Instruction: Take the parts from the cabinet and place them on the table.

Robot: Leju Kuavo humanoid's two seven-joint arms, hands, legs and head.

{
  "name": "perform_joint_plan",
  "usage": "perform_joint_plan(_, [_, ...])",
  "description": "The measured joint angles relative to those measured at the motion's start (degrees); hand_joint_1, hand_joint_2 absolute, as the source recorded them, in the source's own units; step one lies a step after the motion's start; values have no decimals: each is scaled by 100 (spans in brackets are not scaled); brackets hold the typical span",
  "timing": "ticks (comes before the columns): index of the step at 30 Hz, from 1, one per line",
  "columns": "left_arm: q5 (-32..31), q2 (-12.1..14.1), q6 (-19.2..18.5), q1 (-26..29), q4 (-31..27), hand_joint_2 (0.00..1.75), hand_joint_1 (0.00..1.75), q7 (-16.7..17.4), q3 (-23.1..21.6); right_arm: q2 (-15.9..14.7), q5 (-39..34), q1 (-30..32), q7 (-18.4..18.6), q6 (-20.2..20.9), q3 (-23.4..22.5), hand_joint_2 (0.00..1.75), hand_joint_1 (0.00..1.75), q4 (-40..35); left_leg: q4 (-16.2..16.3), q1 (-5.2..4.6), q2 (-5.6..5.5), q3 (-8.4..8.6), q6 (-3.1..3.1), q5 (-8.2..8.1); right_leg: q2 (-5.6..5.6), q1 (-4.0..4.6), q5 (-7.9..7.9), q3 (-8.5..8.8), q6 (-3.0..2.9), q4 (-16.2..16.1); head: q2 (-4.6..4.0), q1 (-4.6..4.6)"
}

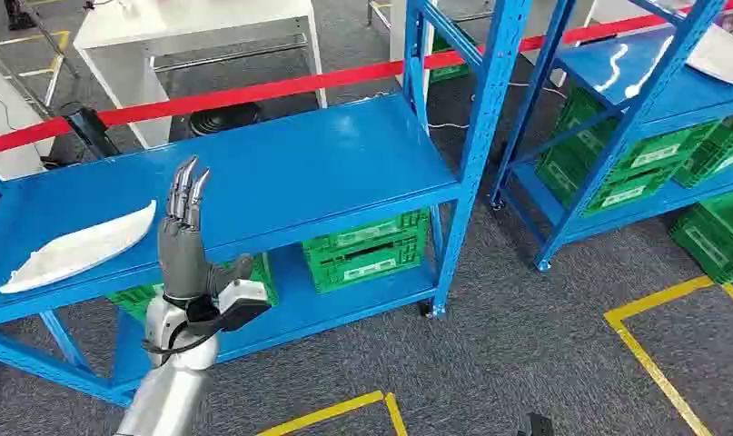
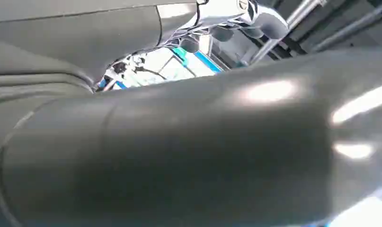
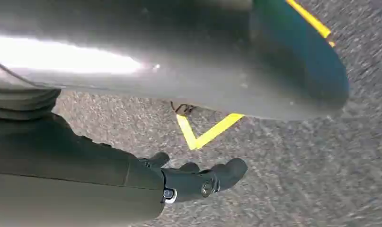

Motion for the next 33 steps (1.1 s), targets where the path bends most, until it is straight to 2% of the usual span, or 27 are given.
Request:
perform_joint_plan(1, [2,-4,0,-14,0,0,0,11,0,4,0,0,0,11,0,0,0,0,-166,-50,253,35,53,-22,-38,3,-17,44,21,6,-2,13])
perform_joint_plan(2, [2,-13,0,-42,9,0,0,22,0,0,0,-2,-2,15,0,0,0,0,-148,-48,271,6,45,-322,-78,11,-37,42,61,4,-2,-18])
perform_joint_plan(3, [2,-35,0,-56,9,0,0,31,0,0,7,0,-2,15,0,0,0,0,-155,-50,233,-1,73,-253,-154,3,-62,46,110,-5,-2,-22])
perform_joint_plan(5, [2,-37,0,-65,7,0,0,31,0,7,13,-9,-2,15,0,0,0,0,-236,-51,33,22,158,-28,-307,14,-96,131,179,-32,0,-24])
perform_joint_plan(6, [2,-46,0,-57,7,0,0,33,0,2,13,-12,-4,22,0,0,0,0,-302,24,-19,117,170,97,-187,-6,-128,125,224,32,-2,-24])
perform_joint_plan(7, [2,-48,0,-79,9,0,0,35,4,2,15,-15,-13,28,2,0,0,0,-309,37,-70,130,186,101,50,-2,-243,78,260,168,-2,-18])
perform_joint_plan(8, [2,-77,0,-94,15,0,0,39,2,2,17,-15,-9,33,2,0,0,0,-305,43,-137,114,212,121,173,-7,-472,-83,278,513,-2,-2])
perform_joint_plan(10, [2,-90,0,-74,44,0,0,39,4,-2,41,-7,-2,50,2,0,0,0,-299,41,-270,84,219,117,211,-17,-865,-524,308,1386,0,2])
perform_joint_plan(11, [2,-90,0,-65,63,0,0,42,6,-2,52,-2,0,61,2,0,0,0,-284,42,-353,69,217,116,212,-17,-890,-670,320,1626,0,2])
perform_joint_plan(12, [2,-87,0,-59,81,0,0,42,7,-7,66,4,2,81,2,0,0,0,-269,50,-432,63,210,111,212,-26,-777,-675,325,1574,-2,2])
perform_joint_plan(13, [2,-87,0,-56,92,0,0,41,7,-11,79,3,13,107,2,0,0,0,-249,59,-511,62,193,99,218,-37,-563,-566,329,1295,0,2])
perform_joint_plan(14, [-2,-87,0,-57,98,0,0,50,7,-17,90,0,17,122,4,0,0,0,-218,74,-596,63,162,79,255,-53,-275,-344,338,822,0,0])
perform_joint_plan(15, [-9,-90,0,-59,103,0,0,78,7,-20,96,-2,35,138,4,0,0,0,-173,93,-673,60,124,49,360,-79,-19,-89,350,277,0,2])
perform_joint_plan(16, [-15,-90,0,-59,111,0,0,107,7,-18,100,-5,57,144,4,0,0,2,-152,96,-720,35,84,26,610,-106,-152,4,346,108,0,2])
perform_joint_plan(17, [-18,-92,-2,-67,118,0,0,136,4,-17,101,1,57,149,7,0,0,4,-94,73,-768,2,42,1,600,-70,-126,-7,277,44,-2,9])
perform_joint_plan(18, [-24,-94,-2,-66,122,0,0,140,0,-17,100,-17,74,149,7,0,0,4,-126,79,-801,-15,5,24,537,-69,-123,-21,231,61,-2,7])
perform_joint_plan(20, [-66,-81,-2,-66,138,0,0,153,2,-17,81,-31,79,129,7,0,0,4,-214,94,-847,0,-57,60,496,-43,-104,18,146,35,-2,11])
perform_joint_plan(21, [-81,-70,-2,-69,151,0,0,175,-2,-17,65,-29,92,111,7,0,0,4,-191,85,-819,18,1,64,501,-71,-69,23,170,-11,0,11])
perform_joint_plan(22, [-118,-61,-7,-93,164,0,0,210,-11,-17,55,-29,101,100,7,0,0,4,-230,85,-805,19,109,80,501,-77,-67,17,165,-15,-2,2])
perform_joint_plan(23, [-138,-52,-11,-103,181,0,0,245,-26,-17,39,-29,103,94,4,0,0,4,-242,76,-799,30,141,77,502,-77,-68,20,161,-15,0,7])
perform_joint_plan(28, [-227,-22,-57,-232,325,0,0,339,-103,-17,22,-29,66,105,4,0,0,4,-295,66,-760,69,133,79,519,-54,-82,28,105,-15,0,7])
perform_joint_plan(30, [-195,-20,-63,-301,400,0,0,339,-109,-17,15,-29,48,138,4,0,0,4,-309,71,-755,75,72,82,520,-48,-87,28,96,-13,-2,9])
perform_joint_plan(32, [-92,-20,-92,-333,446,0,0,339,-118,-17,13,-28,35,151,2,0,0,4,-322,80,-751,82,-48,84,523,-47,-88,28,93,-11,0,9])
perform_joint_plan(33, [-44,-20,-118,-349,468,0,0,339,-129,-17,11,-28,35,149,2,0,0,4,-322,81,-750,81,-70,80,523,-47,-89,28,93,-11,-2,9])
